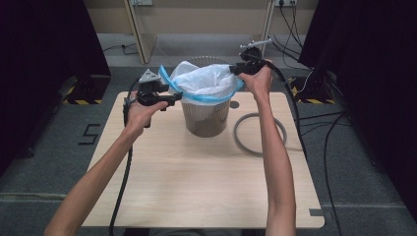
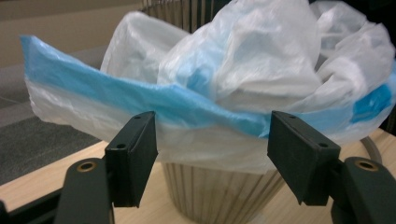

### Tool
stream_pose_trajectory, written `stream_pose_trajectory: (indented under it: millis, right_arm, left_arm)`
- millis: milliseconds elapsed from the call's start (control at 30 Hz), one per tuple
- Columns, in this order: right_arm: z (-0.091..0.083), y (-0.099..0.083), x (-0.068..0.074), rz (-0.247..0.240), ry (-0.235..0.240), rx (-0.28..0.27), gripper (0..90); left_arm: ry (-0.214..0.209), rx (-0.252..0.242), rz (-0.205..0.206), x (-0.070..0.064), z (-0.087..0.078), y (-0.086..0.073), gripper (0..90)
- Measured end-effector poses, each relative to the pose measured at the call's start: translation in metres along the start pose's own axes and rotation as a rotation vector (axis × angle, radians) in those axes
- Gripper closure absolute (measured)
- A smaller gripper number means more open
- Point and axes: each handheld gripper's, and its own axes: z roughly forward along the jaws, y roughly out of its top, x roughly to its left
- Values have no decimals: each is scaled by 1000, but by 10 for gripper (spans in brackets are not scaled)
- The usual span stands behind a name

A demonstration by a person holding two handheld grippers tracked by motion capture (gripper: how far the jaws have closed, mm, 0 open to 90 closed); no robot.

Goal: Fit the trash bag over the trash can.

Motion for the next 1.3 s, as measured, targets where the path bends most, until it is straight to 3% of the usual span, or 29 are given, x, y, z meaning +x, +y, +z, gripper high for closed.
stream_pose_trajectory:
  millis: [33,200,367,567,800,900,933,1000,1033,1067,1133,1167,1300]
  right_arm:
    - [0,-1,-3,-9,0,-10,764]
    - [-5,-2,-2,-35,27,-32,881]
    - [-11,-2,-5,-36,4,-42,900]
    - [-19,-9,-7,-49,-21,-18,900]
    - [-29,-38,10,-125,-1,-5,900]
    - [-33,-41,14,-125,3,-7,895]
    - [-33,-40,14,-125,4,-14,861]
    - [-35,-37,11,-78,-16,-24,710]
    - [-37,-33,5,-32,-34,-37,616]
    - [-37,-33,5,-32,-34,-37,616]
    - [-39,-31,2,18,-31,-66,562]
    - [-42,-30,2,26,-6,-96,540]
    - [-46,-25,10,9,14,-109,499]
  left_arm:
    - [-4,6,-5,1,1,-3,325]
    - [-5,-10,-10,1,-3,-3,325]
    - [-6,-45,-3,-2,-11,3,325]
    - [-5,-63,-4,-3,-14,7,321]
    - [0,-86,-19,-6,-15,14,309]
    - [-2,-83,-14,-8,-13,15,308]
    - [2,-75,-9,-9,-11,15,308]
    - [8,-72,-13,-9,-9,15,308]
    - [10,-66,-17,-7,-7,14,311]
    - [10,-66,-17,-7,-7,14,312]
    - [13,-54,-13,-4,-5,12,317]
    - [23,-44,-20,0,-4,10,319]
    - [47,-49,-30,6,-2,12,327]
